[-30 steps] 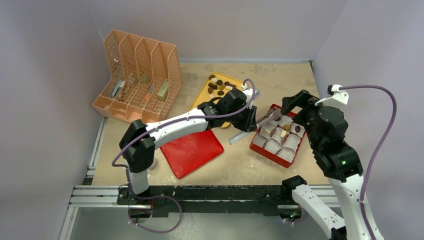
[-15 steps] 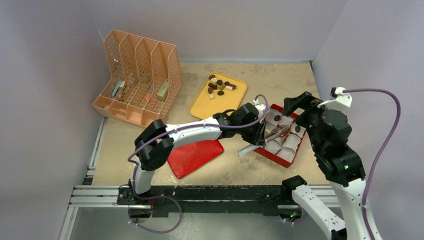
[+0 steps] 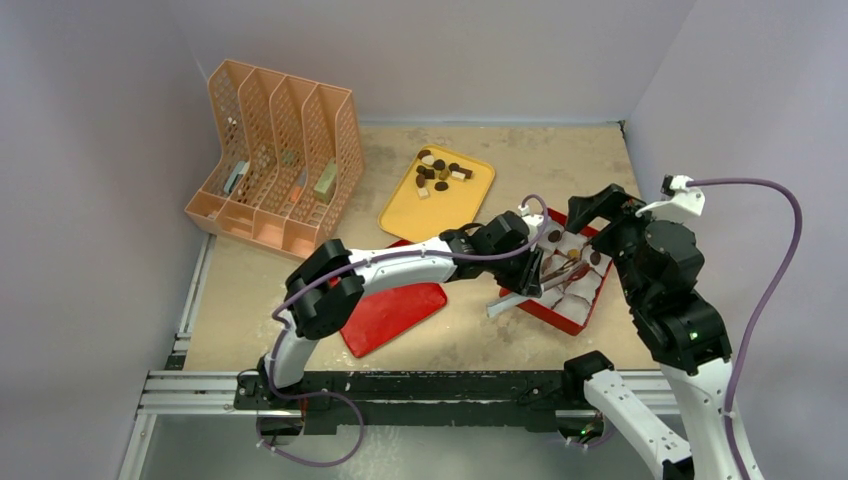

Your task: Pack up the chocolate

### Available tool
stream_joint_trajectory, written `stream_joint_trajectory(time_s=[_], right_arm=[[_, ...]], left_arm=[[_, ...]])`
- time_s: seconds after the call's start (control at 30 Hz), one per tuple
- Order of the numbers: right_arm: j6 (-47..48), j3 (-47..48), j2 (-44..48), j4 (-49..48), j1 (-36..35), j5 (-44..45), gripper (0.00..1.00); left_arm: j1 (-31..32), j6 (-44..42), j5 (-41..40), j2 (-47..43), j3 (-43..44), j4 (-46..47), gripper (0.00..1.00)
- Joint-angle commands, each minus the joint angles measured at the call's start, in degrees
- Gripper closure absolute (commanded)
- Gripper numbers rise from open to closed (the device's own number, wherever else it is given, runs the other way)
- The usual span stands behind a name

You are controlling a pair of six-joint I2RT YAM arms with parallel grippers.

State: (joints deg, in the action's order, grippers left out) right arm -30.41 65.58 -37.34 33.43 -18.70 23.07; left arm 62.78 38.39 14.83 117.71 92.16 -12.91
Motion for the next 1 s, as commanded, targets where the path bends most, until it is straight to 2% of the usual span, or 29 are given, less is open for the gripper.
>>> stream_joint_trajectory(time_s=[0.0, 0.53, 0.97], right_arm=[[0.2, 0.9, 0.6, -1.4, -0.1, 1.3, 0.04], [0.6, 1.2, 1.0, -1.5, -0.1, 1.1, 0.04], [-0.2, 1.0, 0.4, -2.0, -0.2, 0.0, 0.04]], left_arm=[[0.6, 0.2, 1.7, 1.0, 4.5, 3.5, 0.81], [1.3, -0.4, 1.2, 2.6, 6.2, 2.1, 0.68], [1.5, -1.0, -0.2, 0.9, 5.4, 1.7, 0.67]])
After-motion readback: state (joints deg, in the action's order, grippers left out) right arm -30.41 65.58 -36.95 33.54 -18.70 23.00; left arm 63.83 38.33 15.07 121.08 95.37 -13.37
